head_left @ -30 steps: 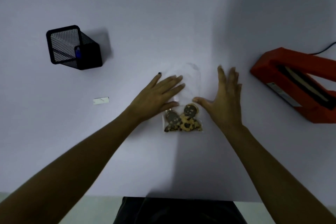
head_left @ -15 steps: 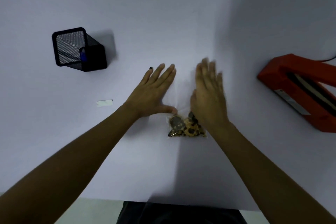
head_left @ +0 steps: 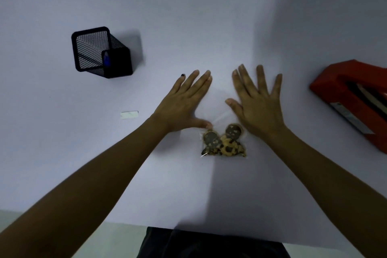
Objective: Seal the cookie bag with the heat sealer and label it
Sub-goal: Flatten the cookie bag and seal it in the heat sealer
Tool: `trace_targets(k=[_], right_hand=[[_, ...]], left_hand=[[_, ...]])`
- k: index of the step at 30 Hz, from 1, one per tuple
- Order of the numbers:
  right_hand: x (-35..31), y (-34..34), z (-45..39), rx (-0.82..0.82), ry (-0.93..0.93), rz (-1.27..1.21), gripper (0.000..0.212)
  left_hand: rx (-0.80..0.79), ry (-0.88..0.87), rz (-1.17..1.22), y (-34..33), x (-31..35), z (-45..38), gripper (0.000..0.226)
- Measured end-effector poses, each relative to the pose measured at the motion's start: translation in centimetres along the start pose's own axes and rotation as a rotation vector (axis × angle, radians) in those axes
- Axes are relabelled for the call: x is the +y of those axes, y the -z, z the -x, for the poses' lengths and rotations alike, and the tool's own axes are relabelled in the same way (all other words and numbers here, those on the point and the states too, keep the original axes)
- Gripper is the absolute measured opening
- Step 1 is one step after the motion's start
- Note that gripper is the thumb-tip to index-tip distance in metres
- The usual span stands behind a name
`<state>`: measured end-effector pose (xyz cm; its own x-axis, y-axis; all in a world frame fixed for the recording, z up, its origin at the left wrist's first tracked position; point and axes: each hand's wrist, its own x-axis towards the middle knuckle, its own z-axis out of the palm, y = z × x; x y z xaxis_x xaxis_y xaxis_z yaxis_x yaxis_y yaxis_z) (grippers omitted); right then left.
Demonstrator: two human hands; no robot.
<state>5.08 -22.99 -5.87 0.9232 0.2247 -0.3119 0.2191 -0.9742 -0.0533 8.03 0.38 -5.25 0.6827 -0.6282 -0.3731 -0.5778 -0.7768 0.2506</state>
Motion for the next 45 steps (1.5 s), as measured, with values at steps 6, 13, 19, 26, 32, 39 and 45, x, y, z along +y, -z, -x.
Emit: trace_targets(k=[6,13,19,26,32,39,45], right_hand=[[0.0,-0.1,0.3,0.004,-0.024,-0.021,0.071],[0.3,-0.5,0.4,-0.002,-0.018,-0.009,0.07],[0.3,-0.6,0.2,0.023,-0.019,-0.019,0.073],[0.4,-0.6,0.2,0.032,-0.022,-0.029,0.073],[0.5,-0.5,0.2,0.027,-0.03,-0.046,0.07],[-4.1,0.9,-1.4,0.185,-0.244,-0.295,0.064],[-5.6,-0.5,-3.6,0.156,-0.248,-0.159,0.07]], left_hand=[[0.052,0.023,0.075,0.6,1.4,0.4,0.099],[0.317,0.164,0.366,-1.2,9.5,-1.7,0.064],[0.345,0.22,0.221,-2.7,7.4,-2.5,0.057],[0.281,0.227,0.022,-2.7,3.8,-0.8,0.058],[0.155,0.155,-0.035,-1.9,1.9,0.1,0.081],[0.098,0.148,-0.068,-1.5,1.9,0.1,0.11],[0.079,0.14,-0.065,-1.5,1.7,0.1,0.116]])
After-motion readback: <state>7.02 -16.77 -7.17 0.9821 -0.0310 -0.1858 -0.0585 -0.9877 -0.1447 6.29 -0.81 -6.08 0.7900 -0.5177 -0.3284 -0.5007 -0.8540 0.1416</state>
